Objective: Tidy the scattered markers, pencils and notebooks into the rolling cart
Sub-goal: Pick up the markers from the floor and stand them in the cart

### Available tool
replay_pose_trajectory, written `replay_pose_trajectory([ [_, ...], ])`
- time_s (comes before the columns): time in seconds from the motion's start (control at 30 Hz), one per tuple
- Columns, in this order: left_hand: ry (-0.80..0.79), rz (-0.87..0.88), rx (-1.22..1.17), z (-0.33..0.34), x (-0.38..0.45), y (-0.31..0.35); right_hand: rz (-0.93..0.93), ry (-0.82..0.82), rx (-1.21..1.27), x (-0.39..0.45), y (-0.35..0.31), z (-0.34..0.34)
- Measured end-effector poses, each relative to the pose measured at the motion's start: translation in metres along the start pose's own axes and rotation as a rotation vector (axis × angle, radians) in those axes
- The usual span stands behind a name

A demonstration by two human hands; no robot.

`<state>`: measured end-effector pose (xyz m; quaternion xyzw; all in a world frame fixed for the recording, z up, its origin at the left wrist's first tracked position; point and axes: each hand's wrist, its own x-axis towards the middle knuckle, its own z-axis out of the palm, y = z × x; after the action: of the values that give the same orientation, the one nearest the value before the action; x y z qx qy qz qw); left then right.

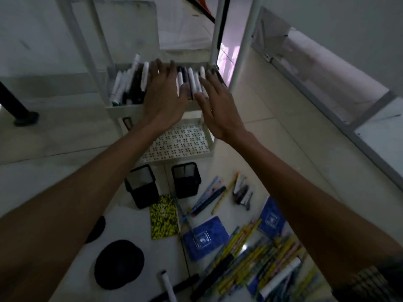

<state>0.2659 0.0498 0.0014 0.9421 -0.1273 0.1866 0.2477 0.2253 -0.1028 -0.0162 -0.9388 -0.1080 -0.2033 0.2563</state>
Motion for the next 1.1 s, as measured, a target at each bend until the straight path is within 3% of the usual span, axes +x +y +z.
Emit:
replay_pose_trajectory([
  [0.13, -0.018, 0.185, -0.130, 0.019, -0.053, 0.040, 0.004, 0.067, 0.042, -0.056, 0.015, -0.017],
  [0.33, -0.081, 0.338, -0.240, 0.059, -0.133, 0.079, 0.110, -0.025, 0.044, -0.142, 0.053, -0.033],
  [0.43, -0.208, 0.318, -0.309, 0.085, -0.167, 0.087, 0.204, -0.091, 0.032, -0.183, 0.078, -0.032],
  [0.53, -0.375, 0.190, -0.313, 0.114, -0.203, 0.082, 0.274, -0.175, -0.006, -0.221, 0.104, -0.034],
  [0.67, -0.436, 0.160, -0.092, 0.151, -0.232, 0.055, 0.341, -0.300, -0.023, -0.255, 0.135, -0.030],
  [0.8, -0.556, 0.131, 0.150, 0.164, -0.240, 0.038, 0.442, -0.312, 0.016, -0.279, 0.148, -0.026],
  [1.1, -0.513, 0.235, 0.571, 0.162, -0.252, 0.038, 0.410, -0.293, 0.080, -0.356, 0.147, -0.050],
])
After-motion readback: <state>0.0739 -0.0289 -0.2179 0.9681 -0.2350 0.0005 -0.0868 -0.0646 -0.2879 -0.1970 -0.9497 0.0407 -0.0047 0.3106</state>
